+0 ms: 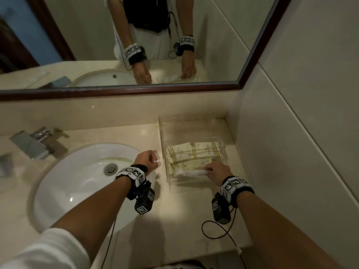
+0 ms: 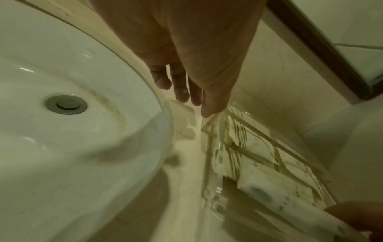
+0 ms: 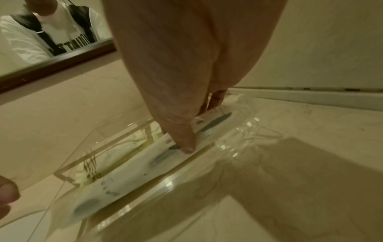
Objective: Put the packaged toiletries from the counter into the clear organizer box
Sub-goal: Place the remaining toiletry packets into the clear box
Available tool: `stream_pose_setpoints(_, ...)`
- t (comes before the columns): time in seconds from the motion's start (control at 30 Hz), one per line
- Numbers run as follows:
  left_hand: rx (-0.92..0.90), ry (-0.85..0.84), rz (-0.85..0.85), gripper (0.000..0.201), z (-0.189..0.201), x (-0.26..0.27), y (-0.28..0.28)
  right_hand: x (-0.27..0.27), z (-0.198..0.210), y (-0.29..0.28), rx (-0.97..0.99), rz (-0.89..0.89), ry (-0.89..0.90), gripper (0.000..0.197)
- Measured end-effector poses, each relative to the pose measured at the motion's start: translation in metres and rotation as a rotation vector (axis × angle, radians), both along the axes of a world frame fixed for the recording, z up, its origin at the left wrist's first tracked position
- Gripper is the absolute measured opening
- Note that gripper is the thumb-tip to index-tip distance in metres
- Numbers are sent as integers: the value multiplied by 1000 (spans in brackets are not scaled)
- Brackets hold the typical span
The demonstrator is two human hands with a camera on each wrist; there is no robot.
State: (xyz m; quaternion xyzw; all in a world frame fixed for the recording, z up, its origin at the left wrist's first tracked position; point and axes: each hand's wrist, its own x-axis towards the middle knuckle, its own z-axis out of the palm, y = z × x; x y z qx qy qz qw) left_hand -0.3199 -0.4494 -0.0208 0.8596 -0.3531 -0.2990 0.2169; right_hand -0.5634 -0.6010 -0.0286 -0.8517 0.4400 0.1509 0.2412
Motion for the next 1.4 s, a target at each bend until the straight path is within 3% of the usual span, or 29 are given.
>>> stream_pose_setpoints(0.23,1,5,53,11,-1,8,12,2,-22,-4,74,-41,-19,42)
stream_pose_setpoints(0.37,13,-1,72,11,-3,12,14,9,-21,7,98,14,-67,37)
stream_pose_setpoints(0.57,2,-15,59,11,4,12,16,9,-15,12,152,-86,-256,19)
stream_pose_setpoints(0.83,-14,-14,81,10,14,14,35,16,-4,26,140,-49,-130,18)
stream_pose_setpoints(1.0,-20,-4,100,11,20,17,50,21,6,35,78,-12,-147,13)
stream_pose_setpoints(1.4,-107,-13,180,10,24,69,124,111,44,84,69,86,-294,19)
